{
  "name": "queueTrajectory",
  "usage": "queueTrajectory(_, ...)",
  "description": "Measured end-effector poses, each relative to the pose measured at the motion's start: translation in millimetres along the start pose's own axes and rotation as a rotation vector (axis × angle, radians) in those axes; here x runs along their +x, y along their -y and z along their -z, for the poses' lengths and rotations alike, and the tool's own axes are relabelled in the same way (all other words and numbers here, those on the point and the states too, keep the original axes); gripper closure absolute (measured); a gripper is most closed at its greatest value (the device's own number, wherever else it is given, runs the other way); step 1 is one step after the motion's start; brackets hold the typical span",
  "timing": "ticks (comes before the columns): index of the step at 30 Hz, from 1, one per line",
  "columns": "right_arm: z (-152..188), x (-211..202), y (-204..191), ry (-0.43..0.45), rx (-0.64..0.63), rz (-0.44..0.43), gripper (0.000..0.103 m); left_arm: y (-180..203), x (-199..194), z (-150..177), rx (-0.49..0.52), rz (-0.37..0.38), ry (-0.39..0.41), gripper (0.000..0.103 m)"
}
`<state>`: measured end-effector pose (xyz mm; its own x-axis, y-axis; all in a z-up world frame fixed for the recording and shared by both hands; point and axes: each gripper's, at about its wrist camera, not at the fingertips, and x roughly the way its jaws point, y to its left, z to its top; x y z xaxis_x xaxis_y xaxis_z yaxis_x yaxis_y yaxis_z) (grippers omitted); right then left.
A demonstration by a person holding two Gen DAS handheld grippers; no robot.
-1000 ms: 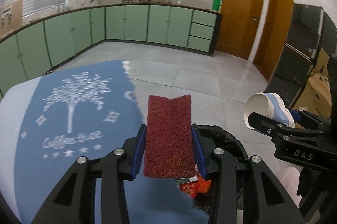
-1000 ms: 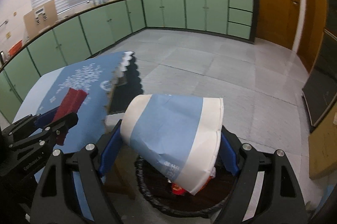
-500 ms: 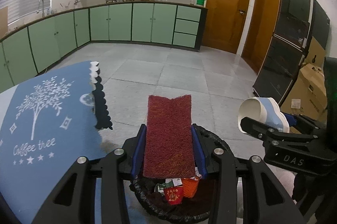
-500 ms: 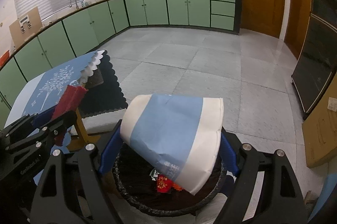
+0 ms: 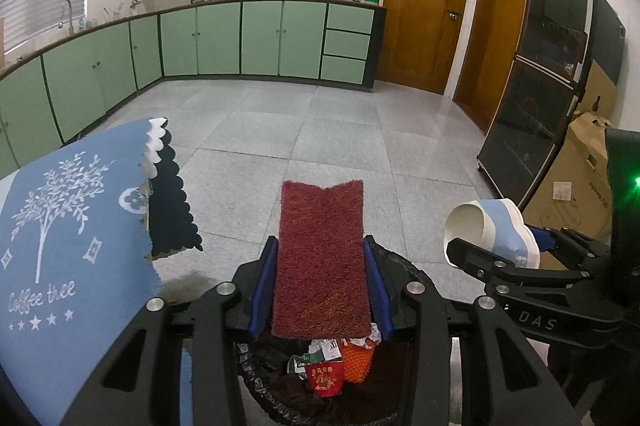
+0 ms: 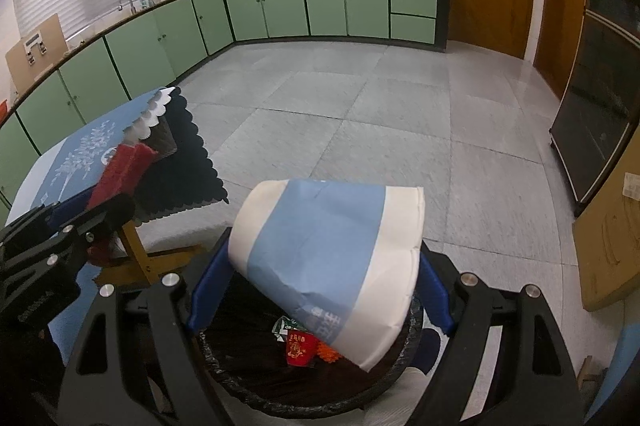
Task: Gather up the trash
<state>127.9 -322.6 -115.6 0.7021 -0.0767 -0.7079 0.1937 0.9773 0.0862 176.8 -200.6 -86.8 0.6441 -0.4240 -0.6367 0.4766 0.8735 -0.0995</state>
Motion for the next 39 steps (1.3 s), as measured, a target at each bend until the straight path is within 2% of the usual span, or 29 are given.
queueTrajectory(3,0.4,8.2,1.8,-0.016,-0.009,0.020,0.022,0.4,4.6,-1.9,-0.002,0.010,-0.017,0.061)
queueTrajectory(5,0.8,12.1,2.9,-0.024,-0.008,0.027,0.015,-0.6,6.6,-2.5,-0.006,0.018,-0.029,0.060)
queueTrajectory(8,1.1,16.1,5.3,-0.032,-0.009,0.034,0.013,-4.5,5.8,-3.3,-0.016,0.021,-0.026,0.051)
queueTrajectory(17,-2.6,4.1,4.9,-0.022,0.006,0.028,0.011,-19.9,-14.6,-11.2,-0.054,0.003,0.001,0.041)
queueTrajectory(29,-27.6,-72.2,-36.6,0.090,-0.062,-0.099,0.006,-46.3,-96.6,-21.5,-0.085,-0.074,0.101,0.021)
queueTrajectory(39,-35.1,-126.4,-70.5,0.133,-0.098,-0.219,0.005,-68.2,-158.2,-10.4,-0.130,-0.122,0.144,0.011)
